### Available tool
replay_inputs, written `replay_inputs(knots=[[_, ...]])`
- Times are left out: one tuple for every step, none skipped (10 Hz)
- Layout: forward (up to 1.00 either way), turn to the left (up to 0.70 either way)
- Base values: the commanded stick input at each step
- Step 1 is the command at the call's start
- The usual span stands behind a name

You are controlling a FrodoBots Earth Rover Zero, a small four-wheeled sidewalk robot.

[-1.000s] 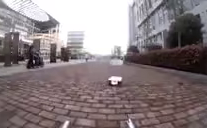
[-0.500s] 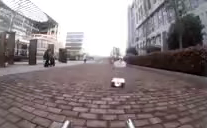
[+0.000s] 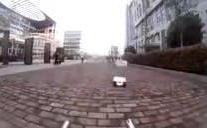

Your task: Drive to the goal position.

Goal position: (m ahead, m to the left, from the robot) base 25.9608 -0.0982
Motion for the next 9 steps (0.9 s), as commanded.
replay_inputs(knots=[[0.7, -0.14], [0.7, -0.14], [0.7, -0.14], [0.7, -0.14], [0.7, -0.12], [0.7, 0.0], [0.7, 0.0], [0.7, 0.0], [0.7, 0.0]])
